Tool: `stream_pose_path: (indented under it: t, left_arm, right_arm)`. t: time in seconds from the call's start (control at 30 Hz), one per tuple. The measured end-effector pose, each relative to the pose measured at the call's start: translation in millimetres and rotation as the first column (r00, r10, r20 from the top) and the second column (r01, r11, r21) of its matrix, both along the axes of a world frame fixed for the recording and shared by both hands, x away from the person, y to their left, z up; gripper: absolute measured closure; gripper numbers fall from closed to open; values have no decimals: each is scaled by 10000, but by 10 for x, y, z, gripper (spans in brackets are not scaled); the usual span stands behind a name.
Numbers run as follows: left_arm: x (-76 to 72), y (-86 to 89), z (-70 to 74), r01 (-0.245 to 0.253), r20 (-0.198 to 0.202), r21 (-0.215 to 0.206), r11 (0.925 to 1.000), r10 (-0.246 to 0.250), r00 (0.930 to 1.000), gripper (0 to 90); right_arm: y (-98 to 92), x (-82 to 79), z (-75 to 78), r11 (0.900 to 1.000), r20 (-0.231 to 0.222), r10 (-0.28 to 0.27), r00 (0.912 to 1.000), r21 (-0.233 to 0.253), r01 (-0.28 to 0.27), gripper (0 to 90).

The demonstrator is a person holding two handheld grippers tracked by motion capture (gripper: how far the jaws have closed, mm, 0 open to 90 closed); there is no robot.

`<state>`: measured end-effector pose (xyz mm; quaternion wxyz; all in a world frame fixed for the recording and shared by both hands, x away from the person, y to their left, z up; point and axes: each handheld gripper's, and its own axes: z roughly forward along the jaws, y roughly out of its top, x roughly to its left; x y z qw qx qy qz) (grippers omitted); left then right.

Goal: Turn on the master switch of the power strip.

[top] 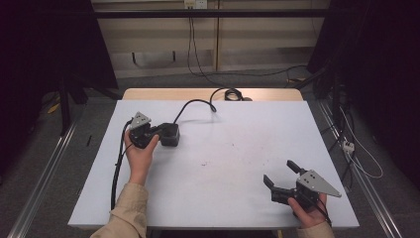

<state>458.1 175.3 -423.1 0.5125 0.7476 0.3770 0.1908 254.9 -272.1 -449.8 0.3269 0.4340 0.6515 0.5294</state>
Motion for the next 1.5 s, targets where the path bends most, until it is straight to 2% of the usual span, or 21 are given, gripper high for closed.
stream_pose_path:
  t: [0.17,0.27,0.43,0.5,0.6,0.97,1.03,1.17,1.5]
  left_arm:
    - [20,7,-3,82,-179,-46,10000,-83,9998,900]
    - [28,-3,5,180,-321,-199,9996,-187,9993,900]
    - [36,-23,5,183,-409,-52,9998,-184,9990,900]
    - [40,-30,-10,159,-436,-136,9998,-165,9989,900]
    - [44,-31,-23,98,-453,95,9999,-94,9989,900]
    - [48,-22,-46,64,-568,140,9999,-56,9984,900]
    - [48,-19,-44,66,-552,335,9994,-47,9985,900]
    - [47,-25,-55,47,-585,276,9996,-31,9983,900]
    - [56,-12,-68,-37,-586,509,9987,66,9983,900]
  right_arm:
    - [4,2,0,10000,-1,22,10000,-15,-22,46]
    - [5,3,-1,10000,-10,34,10000,-21,-34,46]
    - [-2,5,-5,10000,-55,36,10000,-42,-37,46]
    - [-2,2,-4,10000,-51,35,10000,-26,-35,46]
    - [-2,-2,-3,10000,-47,26,10000,1,-26,46]
    - [-6,-6,-2,10000,-28,37,10000,-28,-37,47]
    - [-7,-6,-2,10000,-34,34,10000,-17,-34,47]
    - [-7,-6,-1,10000,-25,37,10000,-13,-37,47]
    - [-8,-8,0,10000,-15,42,10000,-22,-42,48]
